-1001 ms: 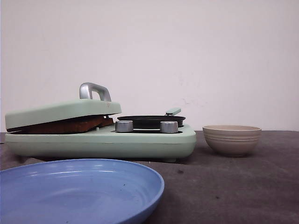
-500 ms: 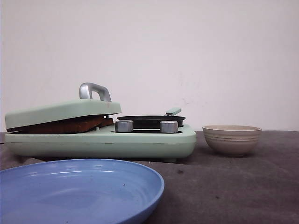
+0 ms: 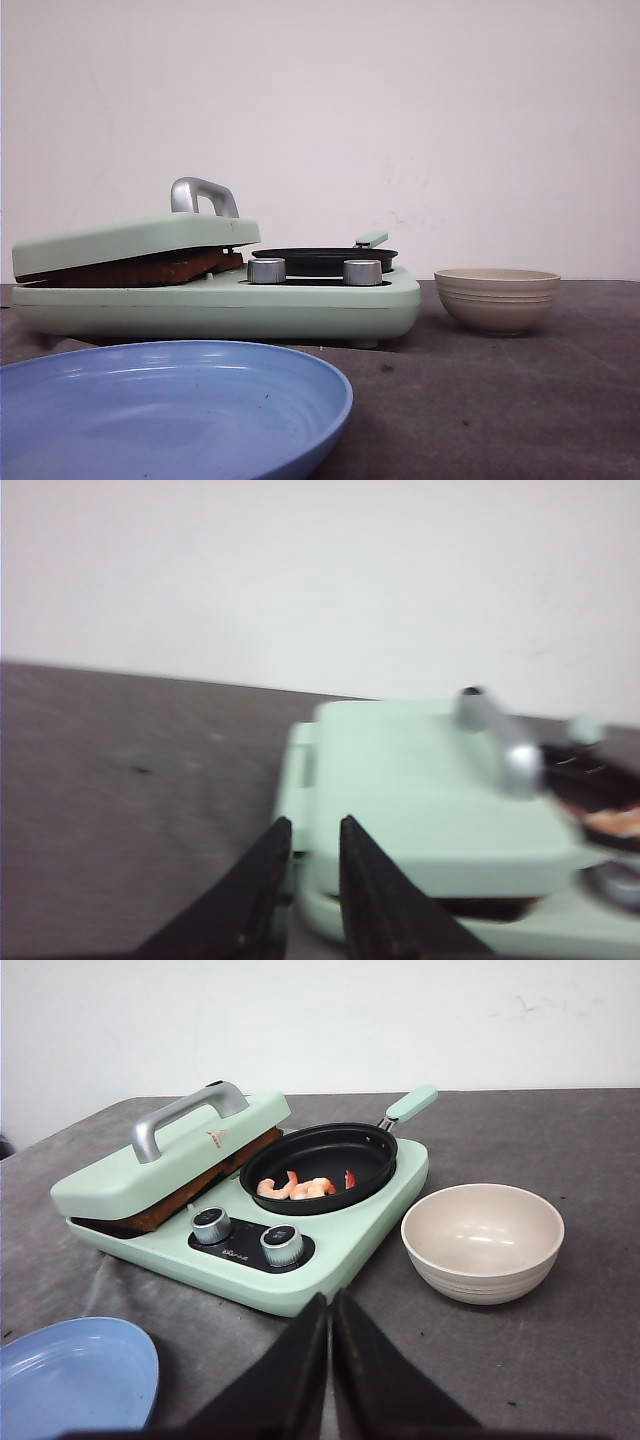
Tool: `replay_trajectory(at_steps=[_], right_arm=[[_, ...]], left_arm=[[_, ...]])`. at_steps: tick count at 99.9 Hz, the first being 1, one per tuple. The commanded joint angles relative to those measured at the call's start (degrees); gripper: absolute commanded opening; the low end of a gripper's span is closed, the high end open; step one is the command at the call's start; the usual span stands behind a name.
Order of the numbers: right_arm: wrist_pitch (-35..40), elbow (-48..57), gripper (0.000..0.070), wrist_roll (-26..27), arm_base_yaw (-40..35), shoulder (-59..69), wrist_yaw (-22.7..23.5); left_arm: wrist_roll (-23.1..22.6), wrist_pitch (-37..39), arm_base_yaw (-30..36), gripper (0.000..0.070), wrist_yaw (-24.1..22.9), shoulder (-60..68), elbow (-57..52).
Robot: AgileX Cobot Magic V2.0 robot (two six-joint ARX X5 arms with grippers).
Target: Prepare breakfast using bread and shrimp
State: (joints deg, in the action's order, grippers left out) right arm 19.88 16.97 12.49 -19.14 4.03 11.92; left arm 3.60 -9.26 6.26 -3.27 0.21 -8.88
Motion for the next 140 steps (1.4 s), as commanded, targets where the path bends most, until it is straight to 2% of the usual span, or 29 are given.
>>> replay_trajectory(at_steps=[1,17,25,32,132,140], right_arm=[[-0.74,0.28,0.0000,0.57,-0.28,-0.09,0.00],[-0.74,0.28,0.0000,0.57,-0.28,-0.09,0.00],[-0.74,0.28,0.0000,0.57,-0.28,-0.09,0.02],[-0.77,0.31,0.0000,0.57,-0.28,-0.09,0.00],[-0.22,0.31,0.0000,0.57,-0.28,-0.11,-0.07],[-0.13,0.28,0.0000,-1.62,-0.11,-0.11,-0.42]], left_arm=[[-4.50,1.42,-1.90,0.0004,1.81,-0.02,1.90],[-4.42,6.34,-6.69,0.0004,7.74,-0.02,7.98],[-4.46,1.49,-7.98,0.0004,9.99,-0.02,8.09],[-4.48,-1.36,-8.33,0.0004,9.94,-0.02,8.09],[-4.35,-1.16,-8.39,0.0004,10.78,-0.02,8.07],[-4.35,-1.16,-8.39,0.0004,10.78,-0.02,8.07]])
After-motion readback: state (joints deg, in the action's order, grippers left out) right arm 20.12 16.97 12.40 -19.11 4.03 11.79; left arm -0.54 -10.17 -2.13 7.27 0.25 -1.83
